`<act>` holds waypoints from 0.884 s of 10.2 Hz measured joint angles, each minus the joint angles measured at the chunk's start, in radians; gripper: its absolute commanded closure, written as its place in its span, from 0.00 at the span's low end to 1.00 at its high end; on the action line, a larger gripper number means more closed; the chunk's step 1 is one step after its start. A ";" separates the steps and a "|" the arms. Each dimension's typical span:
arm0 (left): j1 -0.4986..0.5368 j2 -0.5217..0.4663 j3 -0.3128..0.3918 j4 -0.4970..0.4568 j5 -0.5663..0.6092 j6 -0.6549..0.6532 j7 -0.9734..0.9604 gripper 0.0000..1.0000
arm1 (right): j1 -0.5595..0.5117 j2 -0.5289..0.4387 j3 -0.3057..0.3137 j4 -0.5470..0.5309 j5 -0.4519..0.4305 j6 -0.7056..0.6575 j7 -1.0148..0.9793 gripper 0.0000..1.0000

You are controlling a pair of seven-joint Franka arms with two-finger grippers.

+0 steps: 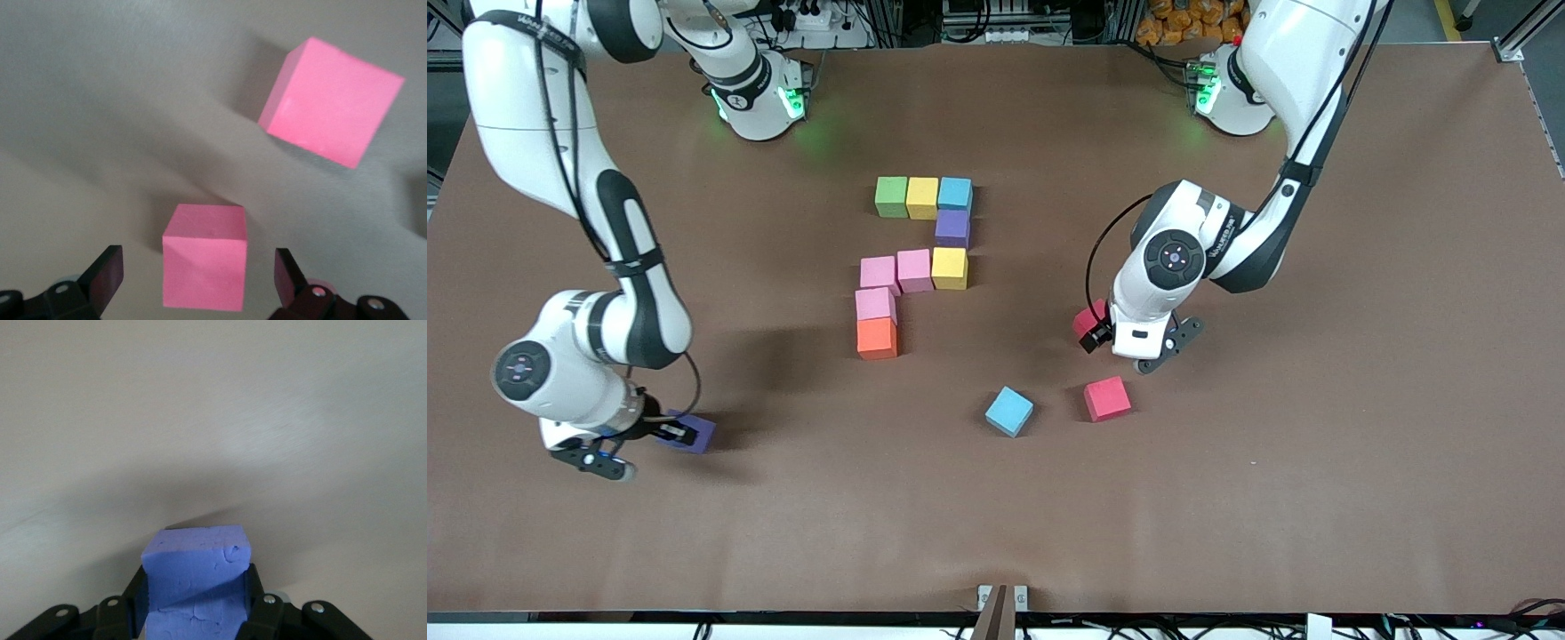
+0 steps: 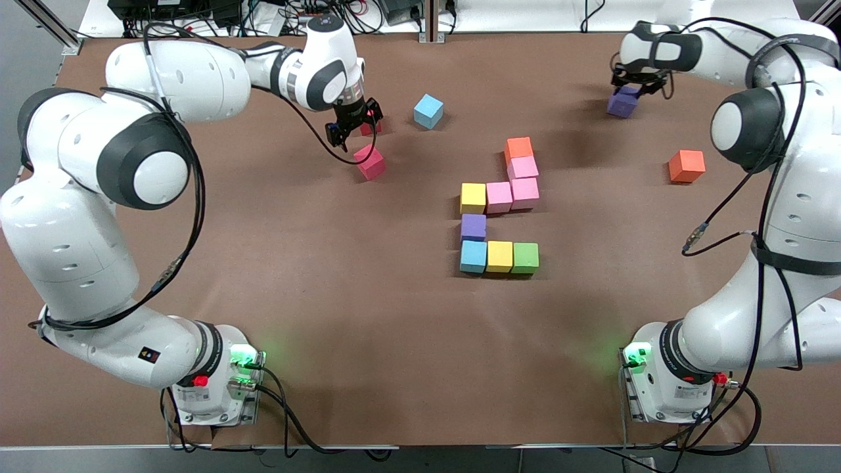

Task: Form number 2 with 11 blocks
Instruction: 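Grasp the purple cube with the right gripper while the left gripper lowers to pink, then carry the purple cube beside the orange cube while the left gripper grasps pink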

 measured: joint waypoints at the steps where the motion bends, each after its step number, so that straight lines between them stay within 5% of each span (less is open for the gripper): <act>1: -0.013 0.000 -0.002 -0.008 0.000 0.008 -0.032 0.00 | 0.036 -0.006 0.003 0.007 0.003 -0.019 0.073 1.00; 6: -0.057 0.003 0.001 -0.035 0.000 0.062 -0.094 0.00 | 0.238 -0.092 0.027 0.018 0.010 -0.144 0.503 1.00; 9: -0.057 0.003 0.003 -0.042 0.000 0.066 -0.094 0.00 | 0.331 -0.134 0.092 0.018 0.010 -0.207 0.806 1.00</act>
